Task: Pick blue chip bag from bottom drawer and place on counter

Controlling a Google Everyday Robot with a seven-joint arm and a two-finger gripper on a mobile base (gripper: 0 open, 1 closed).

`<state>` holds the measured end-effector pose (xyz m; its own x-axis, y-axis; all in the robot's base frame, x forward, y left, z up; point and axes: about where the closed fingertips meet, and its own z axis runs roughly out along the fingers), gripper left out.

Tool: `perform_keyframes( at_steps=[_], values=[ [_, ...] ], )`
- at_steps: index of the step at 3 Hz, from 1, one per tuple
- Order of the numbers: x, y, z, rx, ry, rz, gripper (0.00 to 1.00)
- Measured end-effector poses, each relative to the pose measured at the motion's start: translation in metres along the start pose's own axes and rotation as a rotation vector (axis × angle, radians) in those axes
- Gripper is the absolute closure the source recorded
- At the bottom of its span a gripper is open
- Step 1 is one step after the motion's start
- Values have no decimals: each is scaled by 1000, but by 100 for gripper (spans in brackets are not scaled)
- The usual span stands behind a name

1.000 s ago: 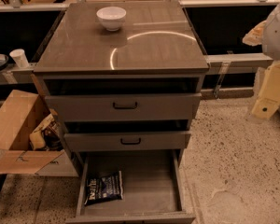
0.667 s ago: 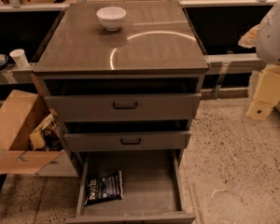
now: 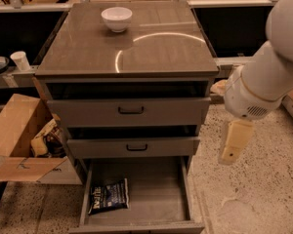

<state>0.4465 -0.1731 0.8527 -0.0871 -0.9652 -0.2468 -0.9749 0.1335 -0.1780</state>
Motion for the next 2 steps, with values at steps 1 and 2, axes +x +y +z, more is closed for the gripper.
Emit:
perform_keyframes(
  at_steps=[1,2],
  values=[
    [-7,19,69,-78,-62,-25,0],
    [-15,32,115,-128,-132,-32,0]
  ],
)
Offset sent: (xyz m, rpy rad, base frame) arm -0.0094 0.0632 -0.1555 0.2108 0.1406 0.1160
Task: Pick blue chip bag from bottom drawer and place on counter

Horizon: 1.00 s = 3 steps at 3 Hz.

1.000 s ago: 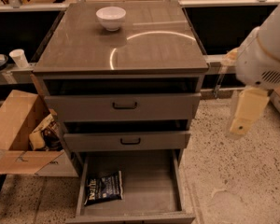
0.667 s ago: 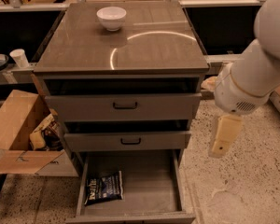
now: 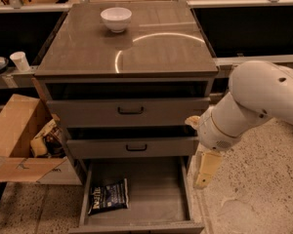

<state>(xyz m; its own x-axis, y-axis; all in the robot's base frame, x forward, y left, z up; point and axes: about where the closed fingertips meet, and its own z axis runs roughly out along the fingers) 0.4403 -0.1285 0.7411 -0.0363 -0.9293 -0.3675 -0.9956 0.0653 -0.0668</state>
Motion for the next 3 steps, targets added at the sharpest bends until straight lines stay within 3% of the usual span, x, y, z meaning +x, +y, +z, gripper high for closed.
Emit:
perform_keyframes(
  at_steps=[1,2,3],
  values=[
    [0,0,0,0,0,0,0],
    [6,-2,39,3,-13,-1,0],
    [14,0,123,-26,-31,-9,0]
  ],
)
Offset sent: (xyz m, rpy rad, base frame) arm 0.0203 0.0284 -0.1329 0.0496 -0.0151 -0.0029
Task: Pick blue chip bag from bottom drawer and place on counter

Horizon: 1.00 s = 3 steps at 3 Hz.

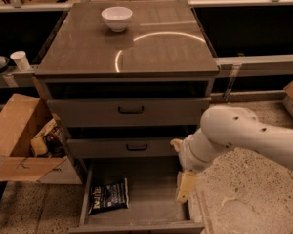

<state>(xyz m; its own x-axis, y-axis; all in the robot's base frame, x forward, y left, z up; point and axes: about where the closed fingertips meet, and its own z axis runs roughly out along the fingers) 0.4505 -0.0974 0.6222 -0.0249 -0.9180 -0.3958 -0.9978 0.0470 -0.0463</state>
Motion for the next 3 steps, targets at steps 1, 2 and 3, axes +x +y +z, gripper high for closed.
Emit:
perform_keyframes(
  at_steps=[1,2,3],
  values=[
    [7,2,76,-46,-52,-16,0],
    [13,8,147,-99,-106,-11,0],
    [24,21,228,-171,-136,56,0]
  ],
)
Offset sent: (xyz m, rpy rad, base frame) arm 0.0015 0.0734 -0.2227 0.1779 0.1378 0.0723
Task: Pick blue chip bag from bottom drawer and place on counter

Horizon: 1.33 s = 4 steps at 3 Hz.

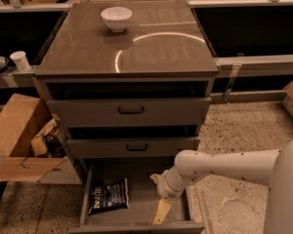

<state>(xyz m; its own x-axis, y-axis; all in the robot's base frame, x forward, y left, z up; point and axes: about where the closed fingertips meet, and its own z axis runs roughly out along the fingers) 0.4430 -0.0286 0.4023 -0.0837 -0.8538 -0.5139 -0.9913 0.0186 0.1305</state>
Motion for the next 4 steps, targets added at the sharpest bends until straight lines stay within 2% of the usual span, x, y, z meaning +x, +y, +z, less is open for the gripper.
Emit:
perform_keyframes(
  at_steps=[1,2,3,4],
  values=[
    [0,0,0,0,0,0,0],
    [-4,-30,48,-37,24,-5,0],
    [-9,-65,101,-61,1,-28,0],
    [-14,-96,153,-60,-46,-47,0]
  ],
)
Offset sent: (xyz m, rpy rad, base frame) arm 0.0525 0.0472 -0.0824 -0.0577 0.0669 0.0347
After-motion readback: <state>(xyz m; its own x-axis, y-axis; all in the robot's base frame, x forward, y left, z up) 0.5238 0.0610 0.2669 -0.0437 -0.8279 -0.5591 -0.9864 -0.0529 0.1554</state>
